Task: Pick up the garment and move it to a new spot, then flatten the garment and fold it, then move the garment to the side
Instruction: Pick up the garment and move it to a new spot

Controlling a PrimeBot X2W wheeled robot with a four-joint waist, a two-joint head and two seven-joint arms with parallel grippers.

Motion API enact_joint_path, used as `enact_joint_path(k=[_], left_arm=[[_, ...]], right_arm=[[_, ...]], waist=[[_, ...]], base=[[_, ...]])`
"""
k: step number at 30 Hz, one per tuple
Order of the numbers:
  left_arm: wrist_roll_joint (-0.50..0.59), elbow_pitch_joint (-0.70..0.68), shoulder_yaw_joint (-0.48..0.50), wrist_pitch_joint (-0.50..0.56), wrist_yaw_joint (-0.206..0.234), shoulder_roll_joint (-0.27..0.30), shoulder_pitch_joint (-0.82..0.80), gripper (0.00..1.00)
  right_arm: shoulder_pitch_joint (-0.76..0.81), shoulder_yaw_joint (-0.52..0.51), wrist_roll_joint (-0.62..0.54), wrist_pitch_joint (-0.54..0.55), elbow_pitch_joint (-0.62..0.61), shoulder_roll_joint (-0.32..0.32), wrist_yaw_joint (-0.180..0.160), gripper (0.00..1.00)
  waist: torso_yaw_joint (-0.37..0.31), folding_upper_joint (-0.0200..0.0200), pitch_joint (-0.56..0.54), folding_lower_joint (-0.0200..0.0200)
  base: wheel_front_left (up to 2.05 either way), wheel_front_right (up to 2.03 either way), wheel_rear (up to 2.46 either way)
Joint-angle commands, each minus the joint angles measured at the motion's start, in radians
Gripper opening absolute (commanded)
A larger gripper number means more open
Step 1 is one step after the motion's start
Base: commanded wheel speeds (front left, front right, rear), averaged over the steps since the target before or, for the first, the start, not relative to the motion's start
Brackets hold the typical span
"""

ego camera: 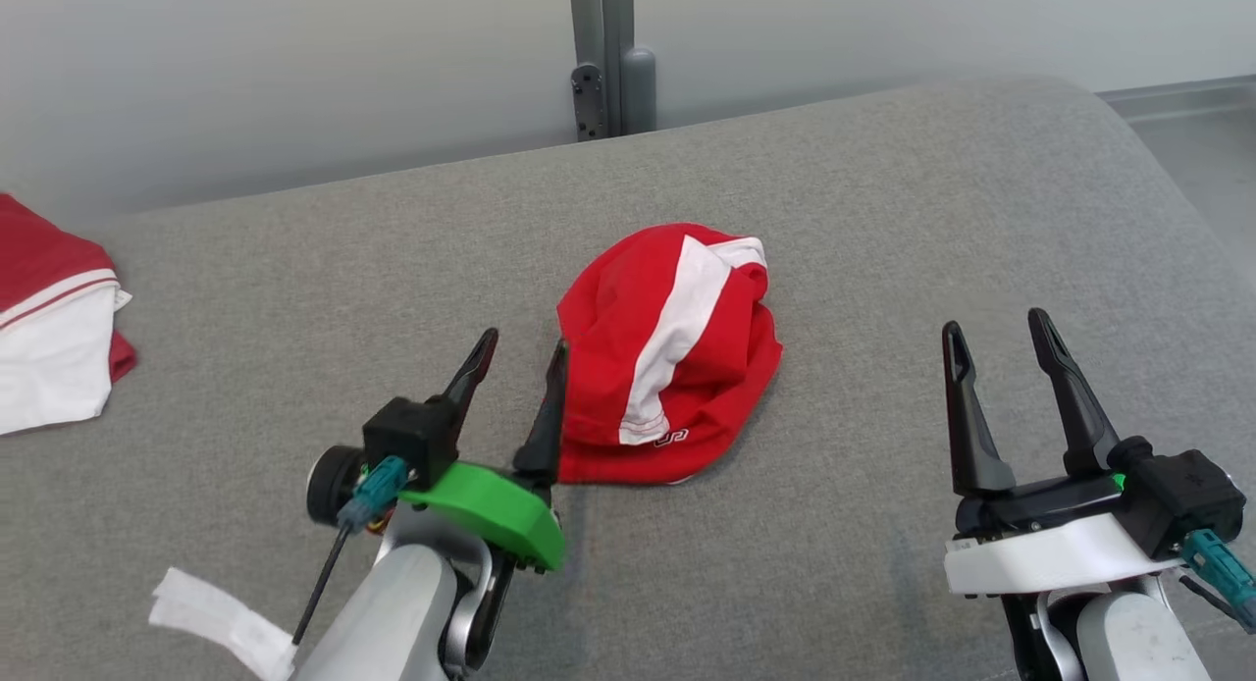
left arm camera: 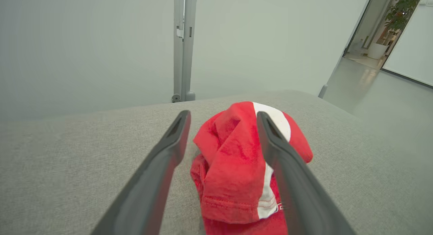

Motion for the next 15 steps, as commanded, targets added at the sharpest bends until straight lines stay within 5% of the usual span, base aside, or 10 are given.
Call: enact_joint_path(k=[1,15], left_arm=[[0.021,-0.028,0.023,0.0,0.014,0.01,0.043,1.0],[0.112,-0.258,0.249,0.0,0.077,-0.004,0.34,1.0]], right_arm=[[0.018,-0.004,-0.007,-0.003,0.008,-0.002,0.0,1.0],[0.053,-0.007,-0.007,-0.003,0.056,-0.002,0.0,1.0]], waist=[[0.032,-0.0001,-0.031,0.0],[0.111,-0.0001,-0.064,0.0]], base=[[0.0,0.0,0.0],[0.0,0.0,0.0]])
